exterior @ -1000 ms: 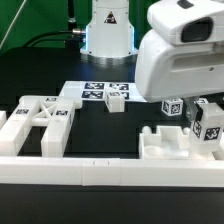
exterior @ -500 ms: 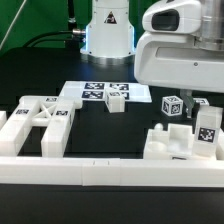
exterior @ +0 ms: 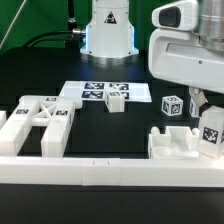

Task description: Assemble chair

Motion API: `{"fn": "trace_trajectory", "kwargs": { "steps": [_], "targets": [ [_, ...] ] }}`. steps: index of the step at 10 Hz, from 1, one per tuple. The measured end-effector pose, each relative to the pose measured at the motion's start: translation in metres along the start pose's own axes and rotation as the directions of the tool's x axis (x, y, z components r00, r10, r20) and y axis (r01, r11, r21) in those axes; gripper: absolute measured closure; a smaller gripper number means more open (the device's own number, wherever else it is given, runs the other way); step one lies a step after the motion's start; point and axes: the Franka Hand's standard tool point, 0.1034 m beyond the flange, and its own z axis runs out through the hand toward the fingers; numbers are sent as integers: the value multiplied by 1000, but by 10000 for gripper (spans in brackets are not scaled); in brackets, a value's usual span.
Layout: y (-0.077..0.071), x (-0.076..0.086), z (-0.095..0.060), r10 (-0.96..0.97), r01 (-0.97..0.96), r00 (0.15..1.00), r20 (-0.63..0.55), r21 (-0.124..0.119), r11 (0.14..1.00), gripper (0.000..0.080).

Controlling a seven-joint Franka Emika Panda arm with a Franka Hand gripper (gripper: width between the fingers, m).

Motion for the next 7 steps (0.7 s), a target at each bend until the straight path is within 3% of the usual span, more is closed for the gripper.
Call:
{"fn": "trace_trajectory", "kwargs": {
  "steps": [3, 4, 5, 6, 7],
  "targets": [
    [-1, -1, 0, -13, 13, 1000, 4, 3, 1000, 454],
    [-2, -1, -1, -48, 48, 999, 3, 5, 999, 268],
    [-4, 1, -3, -74, 74, 997, -8, 24, 997, 268],
    [-4, 1, -2, -154, 155, 988, -11, 21, 988, 171],
    [-3, 2, -1, -279, 279, 960, -14, 18, 960, 156]
  ]
}}
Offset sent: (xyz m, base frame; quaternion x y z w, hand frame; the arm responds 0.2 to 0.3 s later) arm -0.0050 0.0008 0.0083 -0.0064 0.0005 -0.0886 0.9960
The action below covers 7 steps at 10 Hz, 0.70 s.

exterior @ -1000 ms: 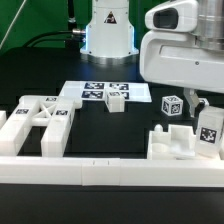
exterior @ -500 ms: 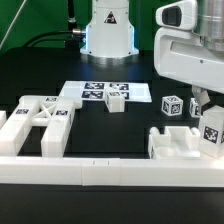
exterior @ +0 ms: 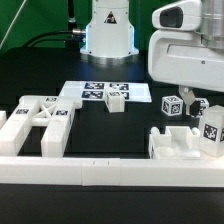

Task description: Assemble chair

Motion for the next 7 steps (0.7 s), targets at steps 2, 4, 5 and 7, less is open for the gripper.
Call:
{"fn": "trace_trajectory", "kwargs": {
  "steps": [2, 4, 5, 7],
  "targets": [
    [0, -1, 1, -228, 228, 973, -11, -21, 973, 151],
    [-2, -4, 4, -433, 432, 900, -51, -33, 901, 150],
    [3, -5, 5, -520, 519, 853, -43, -39, 854, 150],
    [3, -5, 5, -622, 621, 782, -38, -44, 783, 150]
  ]
}}
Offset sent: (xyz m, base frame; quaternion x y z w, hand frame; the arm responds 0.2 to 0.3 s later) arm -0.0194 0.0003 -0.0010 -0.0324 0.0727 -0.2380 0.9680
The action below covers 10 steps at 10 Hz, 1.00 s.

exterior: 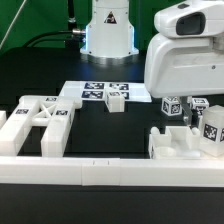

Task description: Assemble chair

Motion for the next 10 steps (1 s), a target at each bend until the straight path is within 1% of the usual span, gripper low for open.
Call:
{"fn": "trace_trajectory", "kwargs": {
  "steps": [2, 3, 5, 6, 7, 9, 10],
  "targets": [
    [0, 0, 0, -130, 130, 992, 1, -3, 992, 150],
    [-2, 0, 1, -213, 213, 977, 5, -17, 977, 150],
    [2, -1, 0, -357, 357, 934, 10, -18, 934, 150],
    [2, 0, 0, -396, 396, 918, 7, -21, 918, 150],
    [0, 1, 0, -409, 409, 913, 0, -26, 912, 235],
    [1, 1, 0, -402, 402, 915, 0, -26, 915, 512],
    [1, 1, 0, -399, 399, 917, 0, -25, 917, 512]
  ]
}}
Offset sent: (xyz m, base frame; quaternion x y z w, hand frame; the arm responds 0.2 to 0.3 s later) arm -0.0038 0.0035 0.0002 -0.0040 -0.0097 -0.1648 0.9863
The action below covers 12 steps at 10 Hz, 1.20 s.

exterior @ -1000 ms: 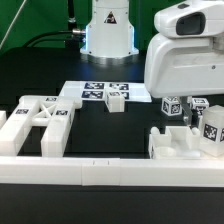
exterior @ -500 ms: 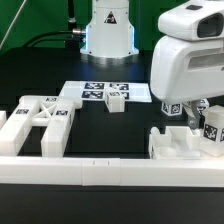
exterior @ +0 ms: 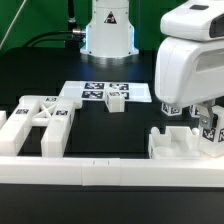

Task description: Assemble chair

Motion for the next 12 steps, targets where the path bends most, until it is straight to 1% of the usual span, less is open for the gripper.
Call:
{"fn": "trace_trajectory", "kwargs": {
  "steps": [2, 3, 4, 5, 7, 10, 12],
  "targets": [
    [0, 0, 0, 20, -20, 1000, 0, 1, 1000, 512],
    [-1, 0, 0, 105, -105, 994, -1, 4, 994, 512],
    [-1, 1, 0, 251, -251, 968, -10, 6, 968, 512],
    [0, 0, 0, 361, -361, 932, -24, 4, 933, 512],
    [2, 0, 1, 523, -522, 852, -39, 24, 853, 512],
    [2, 0, 1, 659, -658, 752, -34, 30, 752, 512],
    [3, 0, 1, 772, -771, 635, -28, 38, 635, 512]
  ]
}}
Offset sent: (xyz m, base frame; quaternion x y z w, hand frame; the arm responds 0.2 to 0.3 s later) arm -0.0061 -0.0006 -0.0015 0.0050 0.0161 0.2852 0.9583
